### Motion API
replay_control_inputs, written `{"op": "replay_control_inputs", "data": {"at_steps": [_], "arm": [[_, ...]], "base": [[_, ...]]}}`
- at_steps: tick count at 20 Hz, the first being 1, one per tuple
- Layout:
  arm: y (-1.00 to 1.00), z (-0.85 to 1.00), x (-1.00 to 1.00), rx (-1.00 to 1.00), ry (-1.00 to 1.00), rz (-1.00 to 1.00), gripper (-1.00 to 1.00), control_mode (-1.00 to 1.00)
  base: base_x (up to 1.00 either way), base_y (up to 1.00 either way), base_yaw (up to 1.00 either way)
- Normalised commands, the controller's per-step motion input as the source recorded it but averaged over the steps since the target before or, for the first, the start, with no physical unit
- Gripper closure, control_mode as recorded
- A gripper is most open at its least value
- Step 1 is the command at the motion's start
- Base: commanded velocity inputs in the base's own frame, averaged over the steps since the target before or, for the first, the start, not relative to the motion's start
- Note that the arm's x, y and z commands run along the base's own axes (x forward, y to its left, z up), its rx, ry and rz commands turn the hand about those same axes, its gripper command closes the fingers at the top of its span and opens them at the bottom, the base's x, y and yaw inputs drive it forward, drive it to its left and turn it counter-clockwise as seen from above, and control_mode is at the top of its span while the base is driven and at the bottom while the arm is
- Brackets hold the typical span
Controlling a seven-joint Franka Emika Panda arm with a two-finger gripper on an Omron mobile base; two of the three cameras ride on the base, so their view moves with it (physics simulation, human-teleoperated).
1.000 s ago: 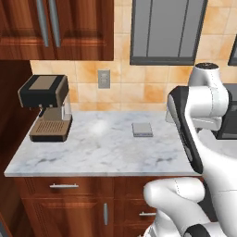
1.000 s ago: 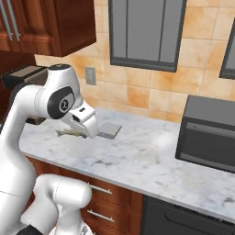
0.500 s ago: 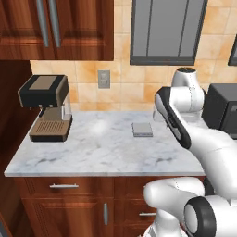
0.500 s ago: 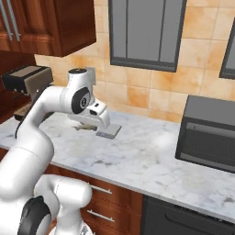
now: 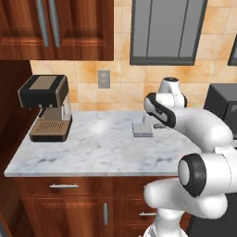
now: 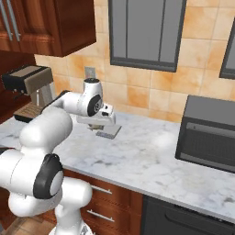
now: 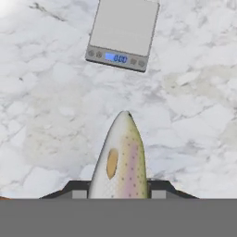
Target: Take the fish from the fridge and place it on the digital scale on the counter by the fridge. Wait a few seconds for a reading, then move it to the plate on the dining counter.
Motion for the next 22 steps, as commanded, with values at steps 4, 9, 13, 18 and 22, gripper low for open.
{"op": "replay_control_inputs", "data": {"at_steps": [4,9,13,18,22], "arm": [[0.0,-0.3,0.81,0.04,0.07,0.41,1.0,-1.0],[0.0,-0.18,0.36,0.05,0.0,0.45,1.0,-1.0],[0.0,-0.18,0.15,0.04,-0.09,0.4,1.0,-1.0],[0.06,-0.34,0.19,0.11,-0.09,0.3,1.0,-1.0],[0.1,-0.3,0.34,0.14,-0.07,0.16,1.0,-1.0]], "base": [[0.0,0.0,0.0],[0.0,0.0,0.0],[0.0,0.0,0.0],[0.0,0.0,0.0],[0.0,0.0,0.0]]}}
